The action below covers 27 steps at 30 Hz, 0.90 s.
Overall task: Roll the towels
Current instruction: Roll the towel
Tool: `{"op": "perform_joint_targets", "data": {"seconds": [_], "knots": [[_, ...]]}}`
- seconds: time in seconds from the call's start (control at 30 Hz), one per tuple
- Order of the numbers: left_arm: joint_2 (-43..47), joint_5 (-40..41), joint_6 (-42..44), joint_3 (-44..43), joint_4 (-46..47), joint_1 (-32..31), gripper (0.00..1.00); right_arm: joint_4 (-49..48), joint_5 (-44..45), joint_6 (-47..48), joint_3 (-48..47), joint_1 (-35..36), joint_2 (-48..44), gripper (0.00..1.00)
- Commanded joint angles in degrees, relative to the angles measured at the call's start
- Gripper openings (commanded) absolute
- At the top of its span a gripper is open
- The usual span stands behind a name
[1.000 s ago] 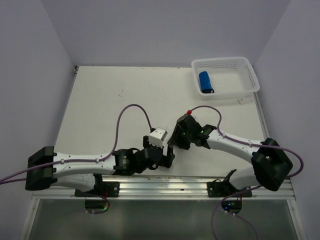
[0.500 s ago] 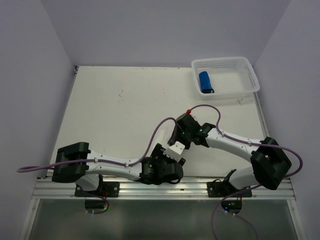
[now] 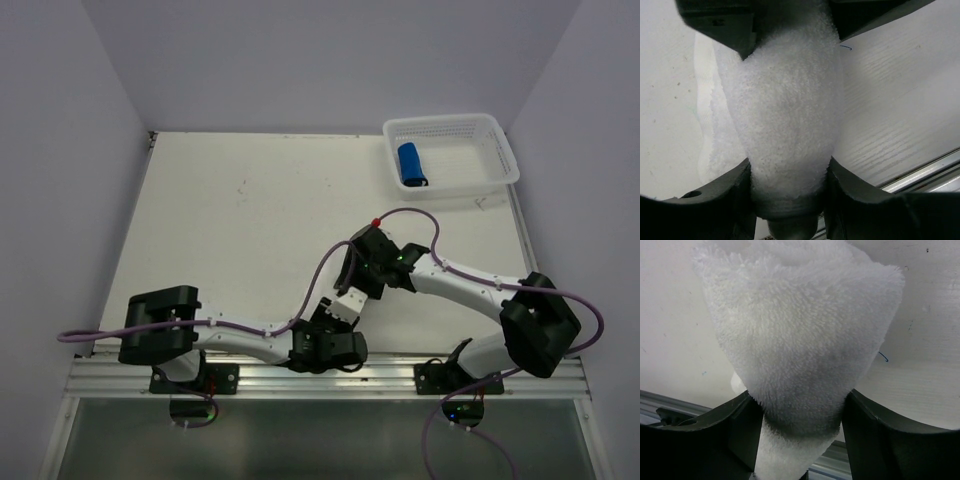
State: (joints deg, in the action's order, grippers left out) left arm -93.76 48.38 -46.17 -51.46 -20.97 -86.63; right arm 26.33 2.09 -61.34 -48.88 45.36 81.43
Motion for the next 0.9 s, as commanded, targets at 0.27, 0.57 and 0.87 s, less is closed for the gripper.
{"op": "perform_joint_targets", "data": {"seconds": [0.27,0.57,0.87], "knots": [[20.61,-15.76,-2.16,23.32,25.7,8.49,0.28,2.77,2.13,2.27,-2.01,0.08,-3.37,0.8],[25.29,-31.83,-9.54,35.36,41.95,17.28,0.22,-3.21,4.15,1.4,5.54,0.08,-14.79,0.99],[26.08,-45.12,-17.9,45.92,58.67,27.03,0.18,-16.12,-1.29,-0.01,13.89,0.08,-16.48,0.99]]}}
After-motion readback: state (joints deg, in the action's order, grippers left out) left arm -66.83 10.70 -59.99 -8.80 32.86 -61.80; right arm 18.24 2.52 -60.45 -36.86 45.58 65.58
